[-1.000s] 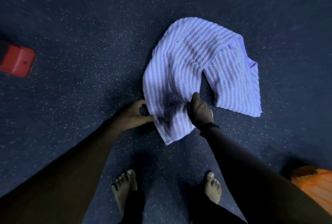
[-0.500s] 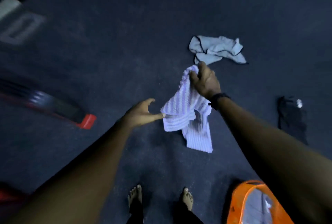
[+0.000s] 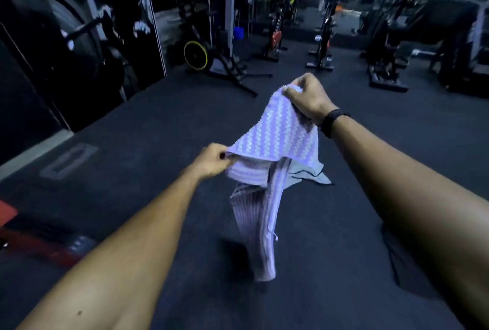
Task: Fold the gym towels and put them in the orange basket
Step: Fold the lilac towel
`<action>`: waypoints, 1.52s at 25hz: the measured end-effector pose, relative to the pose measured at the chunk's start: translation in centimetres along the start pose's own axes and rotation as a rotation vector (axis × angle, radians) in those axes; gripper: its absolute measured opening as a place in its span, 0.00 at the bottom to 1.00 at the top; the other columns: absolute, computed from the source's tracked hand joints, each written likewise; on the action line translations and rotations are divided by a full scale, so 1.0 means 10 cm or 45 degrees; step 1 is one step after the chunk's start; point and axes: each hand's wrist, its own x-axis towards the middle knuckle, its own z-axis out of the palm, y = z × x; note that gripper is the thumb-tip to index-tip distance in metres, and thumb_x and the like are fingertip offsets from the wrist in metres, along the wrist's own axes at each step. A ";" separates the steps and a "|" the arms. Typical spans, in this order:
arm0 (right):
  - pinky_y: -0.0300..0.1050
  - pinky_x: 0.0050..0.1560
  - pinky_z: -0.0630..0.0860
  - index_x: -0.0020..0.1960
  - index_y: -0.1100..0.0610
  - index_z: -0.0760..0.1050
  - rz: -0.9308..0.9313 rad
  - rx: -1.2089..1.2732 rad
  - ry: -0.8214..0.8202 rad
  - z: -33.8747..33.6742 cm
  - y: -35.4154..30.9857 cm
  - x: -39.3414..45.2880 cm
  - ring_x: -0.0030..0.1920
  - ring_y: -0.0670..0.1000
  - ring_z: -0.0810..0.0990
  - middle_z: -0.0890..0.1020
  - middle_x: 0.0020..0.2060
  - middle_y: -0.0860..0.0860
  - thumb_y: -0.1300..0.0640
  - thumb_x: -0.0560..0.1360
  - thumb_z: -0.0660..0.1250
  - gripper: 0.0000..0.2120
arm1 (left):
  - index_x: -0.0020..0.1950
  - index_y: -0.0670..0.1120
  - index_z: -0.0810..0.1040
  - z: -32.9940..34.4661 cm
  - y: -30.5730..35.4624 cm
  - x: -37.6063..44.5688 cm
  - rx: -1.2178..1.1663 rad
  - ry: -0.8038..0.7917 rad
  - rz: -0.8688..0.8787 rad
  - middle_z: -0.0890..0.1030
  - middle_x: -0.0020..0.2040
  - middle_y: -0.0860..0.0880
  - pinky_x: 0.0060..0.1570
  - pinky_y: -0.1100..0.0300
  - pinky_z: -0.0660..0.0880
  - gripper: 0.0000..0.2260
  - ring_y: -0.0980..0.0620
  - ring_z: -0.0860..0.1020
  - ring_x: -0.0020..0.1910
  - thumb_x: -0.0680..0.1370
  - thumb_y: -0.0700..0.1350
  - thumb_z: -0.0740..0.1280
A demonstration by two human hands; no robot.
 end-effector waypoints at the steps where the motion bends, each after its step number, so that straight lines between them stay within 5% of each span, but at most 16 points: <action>1: 0.41 0.39 0.71 0.53 0.54 0.69 0.015 0.080 0.020 -0.12 -0.10 0.00 0.43 0.48 0.74 0.75 0.48 0.49 0.53 0.77 0.67 0.10 | 0.45 0.43 0.80 -0.11 0.15 0.02 -0.093 0.065 0.036 0.76 0.38 0.53 0.42 0.58 0.70 0.10 0.55 0.72 0.39 0.72 0.49 0.65; 3: 0.37 0.27 0.70 0.55 0.53 0.68 0.128 0.291 -0.041 -0.27 -0.20 -0.03 0.30 0.43 0.75 0.76 0.43 0.51 0.58 0.76 0.68 0.11 | 0.41 0.41 0.76 -0.36 0.45 0.08 -0.316 0.183 0.078 0.75 0.38 0.50 0.39 0.58 0.68 0.10 0.54 0.71 0.38 0.77 0.46 0.61; 5: 0.36 0.24 0.73 0.49 0.52 0.72 0.212 0.500 -0.099 -0.39 -0.25 -0.08 0.24 0.43 0.75 0.76 0.37 0.53 0.65 0.76 0.67 0.10 | 0.42 0.45 0.73 -0.64 0.82 0.09 -0.409 0.308 0.125 0.74 0.40 0.48 0.38 0.59 0.66 0.12 0.53 0.70 0.39 0.83 0.45 0.56; 9: 0.38 0.35 0.80 0.51 0.58 0.74 0.240 0.990 -0.173 -0.46 -0.33 -0.16 0.31 0.45 0.82 0.79 0.43 0.56 0.73 0.76 0.63 0.11 | 0.57 0.43 0.76 -0.98 1.33 0.19 -0.461 0.345 0.219 0.77 0.49 0.46 0.47 0.57 0.70 0.15 0.51 0.74 0.47 0.84 0.47 0.52; 12: 0.39 0.42 0.79 0.61 0.63 0.72 0.167 1.220 -0.328 -0.45 -0.49 -0.17 0.39 0.47 0.83 0.82 0.46 0.56 0.67 0.67 0.75 0.24 | 0.54 0.45 0.75 -1.07 1.69 0.18 -0.451 0.343 0.235 0.76 0.49 0.46 0.45 0.58 0.68 0.14 0.51 0.72 0.46 0.84 0.47 0.51; 15: 0.38 0.47 0.79 0.66 0.67 0.70 0.049 1.202 -0.455 -0.41 -0.71 -0.17 0.44 0.46 0.82 0.83 0.47 0.55 0.61 0.57 0.80 0.40 | 0.46 0.47 0.74 -1.09 1.99 0.17 -0.492 0.357 0.306 0.75 0.43 0.48 0.38 0.60 0.67 0.13 0.51 0.71 0.41 0.84 0.45 0.52; 19: 0.39 0.47 0.79 0.64 0.67 0.72 -0.201 0.901 -0.577 -0.36 -0.91 -0.29 0.44 0.49 0.82 0.82 0.47 0.57 0.69 0.63 0.75 0.30 | 0.49 0.46 0.75 -1.12 2.09 0.13 -0.488 0.281 0.370 0.75 0.44 0.44 0.36 0.58 0.67 0.12 0.50 0.71 0.41 0.84 0.45 0.53; 21: 0.40 0.50 0.78 0.58 0.63 0.78 -0.347 0.441 -0.447 -0.38 -0.90 -0.28 0.44 0.48 0.80 0.82 0.47 0.55 0.72 0.65 0.74 0.22 | 0.45 0.47 0.74 -1.21 2.08 0.10 -0.425 0.273 0.363 0.73 0.41 0.45 0.33 0.60 0.64 0.13 0.51 0.69 0.37 0.84 0.45 0.53; 24: 0.43 0.42 0.77 0.38 0.56 0.81 -0.369 0.144 0.046 -0.45 -0.77 -0.13 0.41 0.48 0.80 0.82 0.39 0.49 0.67 0.67 0.69 0.07 | 0.38 0.48 0.70 -1.45 1.98 0.04 -0.287 0.366 0.354 0.68 0.34 0.50 0.28 0.63 0.60 0.13 0.55 0.64 0.32 0.82 0.44 0.56; 27: 0.42 0.36 0.66 0.31 0.56 0.71 -0.136 0.059 0.429 -0.65 -0.62 0.00 0.36 0.48 0.69 0.71 0.31 0.52 0.62 0.72 0.65 0.11 | 0.32 0.48 0.65 -1.74 1.79 -0.03 -0.081 0.593 0.312 0.65 0.31 0.51 0.28 0.61 0.59 0.17 0.54 0.62 0.31 0.81 0.44 0.60; 32: 0.41 0.32 0.63 0.35 0.65 0.73 -0.046 0.120 0.497 -0.74 -0.47 0.07 0.37 0.46 0.66 0.69 0.33 0.51 0.61 0.75 0.65 0.12 | 0.30 0.48 0.63 -1.95 1.60 -0.14 0.097 0.861 0.083 0.64 0.29 0.50 0.29 0.56 0.58 0.20 0.50 0.62 0.30 0.80 0.51 0.64; 36: 0.44 0.36 0.61 0.31 0.54 0.67 -0.013 0.222 0.501 -0.69 -0.48 0.09 0.36 0.48 0.66 0.68 0.31 0.49 0.51 0.79 0.63 0.19 | 0.29 0.46 0.64 -2.04 1.55 -0.15 0.194 0.946 0.002 0.67 0.31 0.49 0.37 0.54 0.66 0.22 0.46 0.68 0.36 0.78 0.57 0.64; 38: 0.45 0.37 0.60 0.30 0.52 0.65 -0.032 0.263 0.459 -0.67 -0.51 0.07 0.36 0.48 0.65 0.68 0.29 0.48 0.49 0.80 0.62 0.21 | 0.30 0.47 0.62 -2.07 1.55 -0.16 0.234 0.926 -0.012 0.66 0.30 0.50 0.36 0.55 0.63 0.23 0.46 0.68 0.35 0.79 0.57 0.61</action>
